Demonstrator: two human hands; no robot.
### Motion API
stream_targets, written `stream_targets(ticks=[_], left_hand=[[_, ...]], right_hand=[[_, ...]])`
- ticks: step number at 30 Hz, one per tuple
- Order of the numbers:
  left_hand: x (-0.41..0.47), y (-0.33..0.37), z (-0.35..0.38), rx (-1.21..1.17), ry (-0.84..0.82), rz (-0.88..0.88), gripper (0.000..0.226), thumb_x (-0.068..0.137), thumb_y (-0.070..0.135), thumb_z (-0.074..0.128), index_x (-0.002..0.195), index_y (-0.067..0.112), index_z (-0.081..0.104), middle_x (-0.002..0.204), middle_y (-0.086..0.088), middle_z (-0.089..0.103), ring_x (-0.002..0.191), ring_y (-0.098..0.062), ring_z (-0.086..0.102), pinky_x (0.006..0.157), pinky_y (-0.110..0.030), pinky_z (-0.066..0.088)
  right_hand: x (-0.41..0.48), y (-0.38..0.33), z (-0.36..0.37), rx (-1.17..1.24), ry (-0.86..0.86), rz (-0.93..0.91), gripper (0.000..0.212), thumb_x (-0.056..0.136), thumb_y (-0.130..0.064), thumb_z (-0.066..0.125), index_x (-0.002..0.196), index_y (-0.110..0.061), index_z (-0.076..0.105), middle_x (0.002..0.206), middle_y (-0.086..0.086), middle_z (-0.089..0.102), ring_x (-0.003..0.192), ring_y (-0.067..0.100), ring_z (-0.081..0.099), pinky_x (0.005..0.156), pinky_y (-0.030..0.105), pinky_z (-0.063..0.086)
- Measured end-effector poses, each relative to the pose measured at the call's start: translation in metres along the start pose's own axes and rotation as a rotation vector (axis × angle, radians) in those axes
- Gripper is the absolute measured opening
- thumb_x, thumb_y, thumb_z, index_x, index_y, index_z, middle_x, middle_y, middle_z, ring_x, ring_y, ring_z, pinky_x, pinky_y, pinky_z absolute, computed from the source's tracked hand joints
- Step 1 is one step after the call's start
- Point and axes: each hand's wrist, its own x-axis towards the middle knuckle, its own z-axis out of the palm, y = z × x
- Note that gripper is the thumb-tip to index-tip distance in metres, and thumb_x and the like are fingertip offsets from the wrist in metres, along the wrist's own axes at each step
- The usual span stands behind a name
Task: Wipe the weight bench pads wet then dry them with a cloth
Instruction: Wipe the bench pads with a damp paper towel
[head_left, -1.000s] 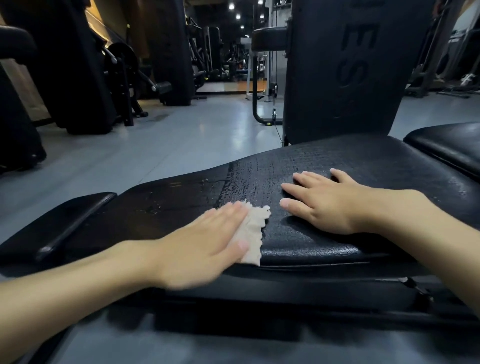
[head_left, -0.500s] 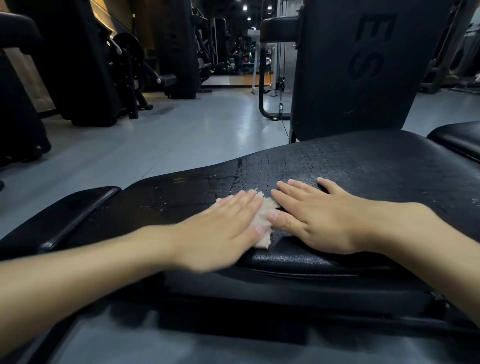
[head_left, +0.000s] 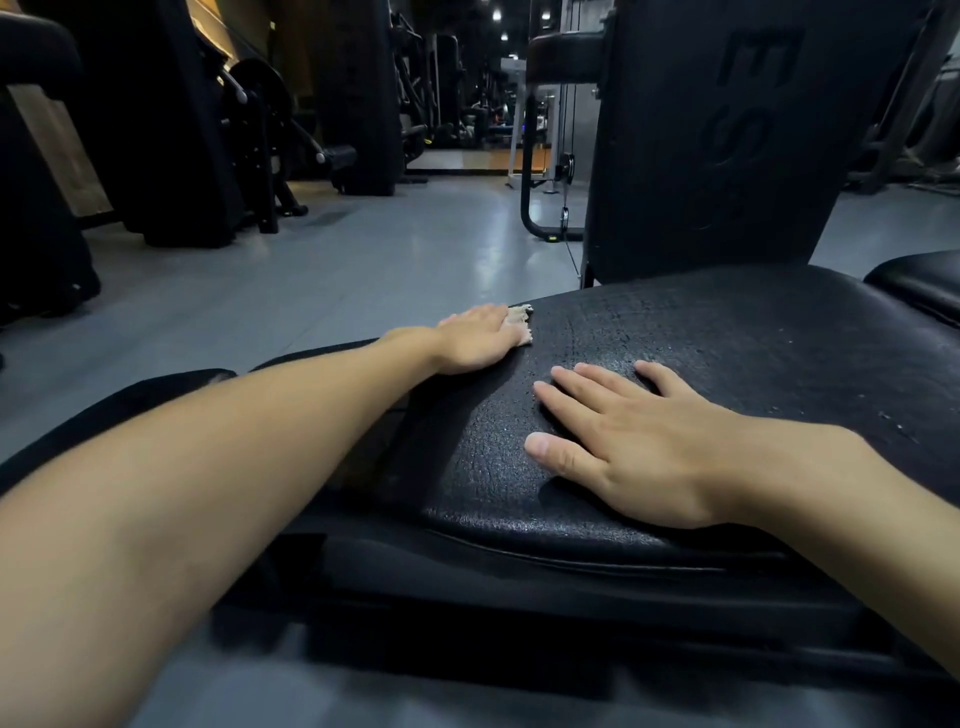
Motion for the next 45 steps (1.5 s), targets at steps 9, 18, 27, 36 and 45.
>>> stream_targets(ticks=[9, 18, 27, 36, 45], left_hand=[[-0.099, -0.007, 0.015, 0.086, -0.072, 0.168, 0.062, 0.105, 0.046, 0.019, 0.157, 0.017, 0.002, 0.166, 0.002, 0.000, 0.150, -0.009, -0.002, 0.115, -0.021, -0.006], [-0.185, -0.019, 0.022, 0.166, -0.147, 0.311, 0.071, 0.098, 0.058, 0.007, 0.153, 0.022, -0.019, 0.160, 0.011, -0.026, 0.140, 0.006, -0.030, 0.116, -0.020, -0.017], [-0.174, -0.033, 0.021, 0.209, -0.106, 0.367, 0.078, 0.092, 0.067, 0.007, 0.155, 0.026, -0.016, 0.160, 0.015, -0.024, 0.141, 0.006, -0.029, 0.120, -0.025, -0.012], [-0.039, -0.048, 0.007, 0.136, -0.127, 0.184, 0.072, 0.100, 0.053, 0.023, 0.157, 0.019, -0.004, 0.165, -0.001, -0.009, 0.151, -0.014, -0.009, 0.123, -0.037, -0.003], [0.010, -0.049, 0.008, 0.081, -0.045, 0.062, 0.069, 0.101, 0.055, 0.022, 0.157, 0.016, 0.011, 0.165, -0.007, 0.012, 0.151, -0.020, 0.009, 0.122, -0.039, 0.006]], right_hand=[[0.002, 0.000, -0.001, 0.009, -0.006, 0.009, 0.090, 0.082, -0.072, -0.006, 0.157, -0.022, -0.008, 0.165, -0.010, -0.009, 0.150, 0.006, -0.012, 0.121, 0.049, -0.004], [0.005, -0.010, -0.007, -0.016, 0.031, -0.018, 0.090, 0.082, -0.071, -0.003, 0.158, -0.021, -0.007, 0.166, -0.007, -0.001, 0.151, 0.008, -0.009, 0.122, 0.050, -0.003], [0.011, -0.025, -0.007, -0.016, -0.067, -0.023, 0.100, 0.073, -0.074, -0.010, 0.156, -0.020, -0.013, 0.163, -0.009, -0.019, 0.147, 0.002, -0.021, 0.122, 0.042, -0.009], [0.013, -0.025, -0.005, -0.054, -0.056, -0.014, 0.098, 0.074, -0.074, -0.011, 0.156, -0.021, -0.014, 0.163, -0.008, -0.020, 0.147, 0.004, -0.022, 0.122, 0.042, -0.008], [0.014, -0.026, -0.006, -0.040, -0.054, 0.005, 0.096, 0.077, -0.073, -0.007, 0.158, -0.022, -0.008, 0.165, -0.006, -0.016, 0.148, 0.006, -0.019, 0.122, 0.044, -0.008]])
